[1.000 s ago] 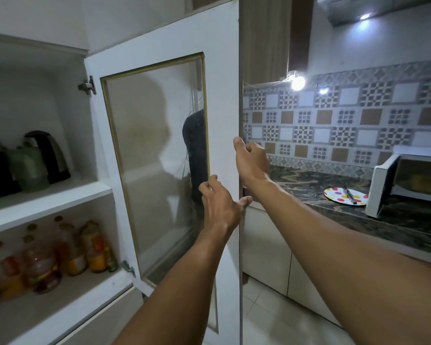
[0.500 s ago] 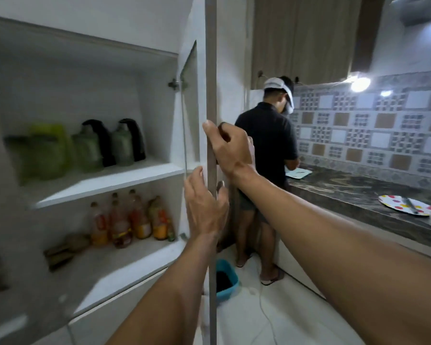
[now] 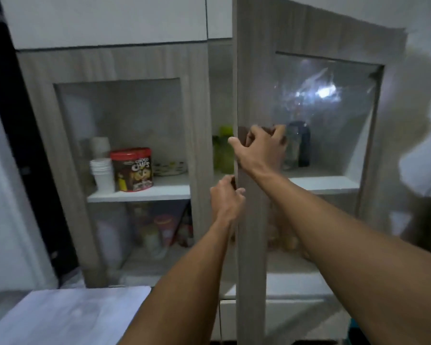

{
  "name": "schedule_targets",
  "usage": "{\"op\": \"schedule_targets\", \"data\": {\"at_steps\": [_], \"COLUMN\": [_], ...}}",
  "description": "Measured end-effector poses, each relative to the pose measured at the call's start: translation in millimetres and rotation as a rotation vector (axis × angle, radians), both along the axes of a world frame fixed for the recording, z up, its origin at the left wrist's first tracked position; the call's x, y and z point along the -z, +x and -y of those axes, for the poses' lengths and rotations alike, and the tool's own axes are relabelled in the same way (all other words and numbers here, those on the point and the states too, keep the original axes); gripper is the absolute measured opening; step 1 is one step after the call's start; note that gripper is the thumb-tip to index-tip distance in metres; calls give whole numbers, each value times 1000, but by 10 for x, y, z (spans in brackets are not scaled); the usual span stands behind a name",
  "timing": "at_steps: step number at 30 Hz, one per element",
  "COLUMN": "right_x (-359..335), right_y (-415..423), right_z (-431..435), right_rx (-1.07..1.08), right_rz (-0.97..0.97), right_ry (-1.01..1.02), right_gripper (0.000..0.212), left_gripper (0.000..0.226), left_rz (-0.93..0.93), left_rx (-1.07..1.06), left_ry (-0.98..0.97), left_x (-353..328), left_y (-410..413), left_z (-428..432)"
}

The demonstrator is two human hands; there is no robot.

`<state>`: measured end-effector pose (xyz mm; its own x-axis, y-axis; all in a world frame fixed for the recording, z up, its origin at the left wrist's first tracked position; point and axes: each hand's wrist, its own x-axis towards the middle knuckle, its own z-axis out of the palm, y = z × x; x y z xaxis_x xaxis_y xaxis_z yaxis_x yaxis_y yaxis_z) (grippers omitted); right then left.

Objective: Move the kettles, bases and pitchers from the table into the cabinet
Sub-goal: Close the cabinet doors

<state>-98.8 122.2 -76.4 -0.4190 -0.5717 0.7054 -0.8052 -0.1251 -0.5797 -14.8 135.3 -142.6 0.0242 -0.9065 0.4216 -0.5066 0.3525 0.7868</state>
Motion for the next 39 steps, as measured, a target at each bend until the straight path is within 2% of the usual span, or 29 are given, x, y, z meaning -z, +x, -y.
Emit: {"op": "schedule_targets", "data": {"at_steps": [8, 17, 32, 39], "right_x": [-173, -162, -156, -283], "right_y": [-109, -326, -374, -448], "right_z": [1160, 1938, 2454, 2256], "right_rx": [-72, -155, -85, -155], "right_rz": [-138, -171, -196, -248], "right_ry": [147, 98, 84, 289], "right_gripper": [53, 34, 36, 23], "left_gripper": [25, 16, 24, 13], "left_rz": [6, -91, -91, -50], "left_rx": [-120, -305, -320, -276], "left_ry": [36, -7, -30, -28], "left_x": [-24, -24, -202, -244], "left_y": [-6, -101, -318, -271], "left_z": [1201, 2003, 2552, 2322]}}
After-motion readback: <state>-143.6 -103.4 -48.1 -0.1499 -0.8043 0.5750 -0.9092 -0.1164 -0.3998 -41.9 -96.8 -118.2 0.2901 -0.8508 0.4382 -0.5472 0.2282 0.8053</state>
